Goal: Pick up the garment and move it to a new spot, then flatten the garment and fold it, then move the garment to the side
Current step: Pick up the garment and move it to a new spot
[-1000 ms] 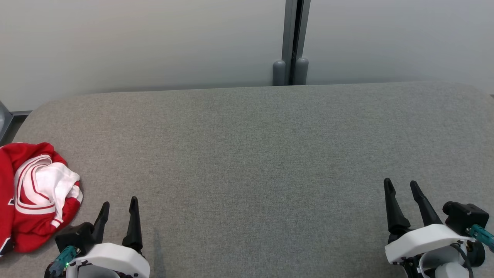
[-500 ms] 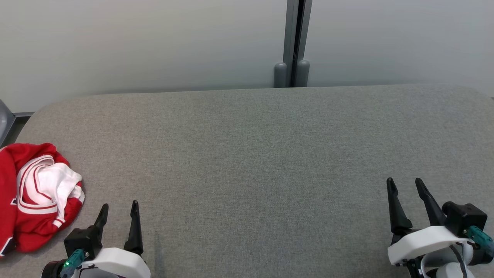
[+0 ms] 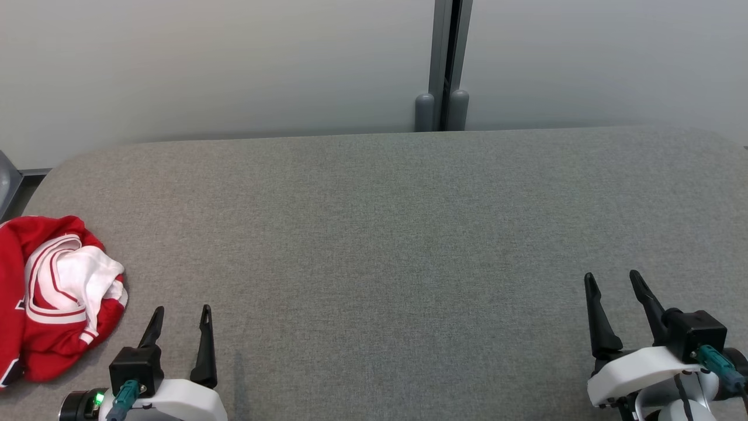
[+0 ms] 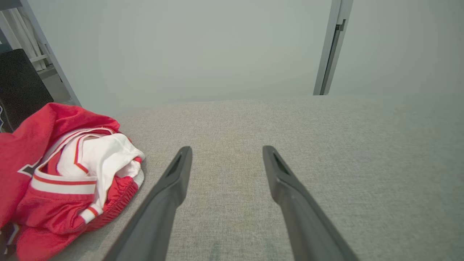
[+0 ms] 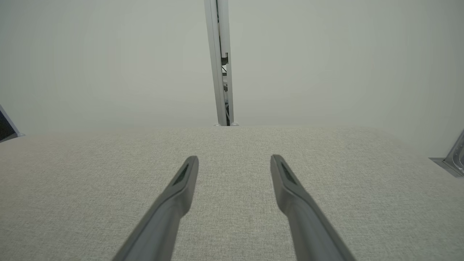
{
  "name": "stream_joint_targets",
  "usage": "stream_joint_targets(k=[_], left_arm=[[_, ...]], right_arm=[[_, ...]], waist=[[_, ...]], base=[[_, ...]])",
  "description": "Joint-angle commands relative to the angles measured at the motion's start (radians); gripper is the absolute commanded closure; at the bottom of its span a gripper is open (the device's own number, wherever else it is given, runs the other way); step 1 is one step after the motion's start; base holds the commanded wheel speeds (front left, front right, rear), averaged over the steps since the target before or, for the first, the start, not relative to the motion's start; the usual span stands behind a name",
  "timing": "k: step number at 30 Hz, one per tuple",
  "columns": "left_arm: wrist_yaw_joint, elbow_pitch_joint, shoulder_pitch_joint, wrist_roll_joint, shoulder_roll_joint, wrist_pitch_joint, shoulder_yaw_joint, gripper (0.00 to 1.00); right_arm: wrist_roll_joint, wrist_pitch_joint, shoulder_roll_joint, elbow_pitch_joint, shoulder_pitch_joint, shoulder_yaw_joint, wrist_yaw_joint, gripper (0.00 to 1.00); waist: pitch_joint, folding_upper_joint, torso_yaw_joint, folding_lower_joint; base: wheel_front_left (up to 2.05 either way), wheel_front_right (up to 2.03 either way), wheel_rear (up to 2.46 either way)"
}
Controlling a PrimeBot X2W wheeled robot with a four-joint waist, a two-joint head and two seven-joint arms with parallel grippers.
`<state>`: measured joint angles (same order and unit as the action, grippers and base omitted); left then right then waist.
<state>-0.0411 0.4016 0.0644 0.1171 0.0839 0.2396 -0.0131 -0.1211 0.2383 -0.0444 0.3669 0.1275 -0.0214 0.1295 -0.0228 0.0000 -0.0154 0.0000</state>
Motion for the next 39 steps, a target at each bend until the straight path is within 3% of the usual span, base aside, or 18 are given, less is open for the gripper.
stream_joint_targets(k=[1, 15, 32, 39], left_arm=[[-0.004, 0.001, -0.001, -0.022, 0.005, 0.008, 0.002, 0.00], [-0.015, 0.019, 0.011, -0.098, 0.002, 0.026, 0.009, 0.00], [-0.023, 0.048, -0.001, -0.059, -0.003, 0.026, 0.092, 0.00], [0.006, 0.076, -0.014, -0.031, -0.011, 0.026, 0.141, 0.00]], right_arm=[[0.018, 0.011, -0.010, 0.000, -0.002, 0.000, 0.002, 0.00], [0.093, 0.030, -0.010, 0.008, -0.005, 0.039, 0.001, 0.00], [0.056, 0.029, -0.010, 0.021, 0.009, 0.101, 0.001, 0.00], [0.040, 0.029, -0.010, 0.027, 0.006, 0.117, 0.001, 0.00]], waist=[[-0.001, 0.0000, -0.001, 0.0000], [-0.016, 0.0000, -0.068, 0.0000], [-0.033, 0.0000, -0.401, 0.0000], [-0.036, 0.0000, -0.501, 0.0000]], base=[[0.00, 0.00, 0.00], [0.00, 0.00, 0.00], [0.00, 0.00, 0.00], [0.00, 0.00, 0.00]])
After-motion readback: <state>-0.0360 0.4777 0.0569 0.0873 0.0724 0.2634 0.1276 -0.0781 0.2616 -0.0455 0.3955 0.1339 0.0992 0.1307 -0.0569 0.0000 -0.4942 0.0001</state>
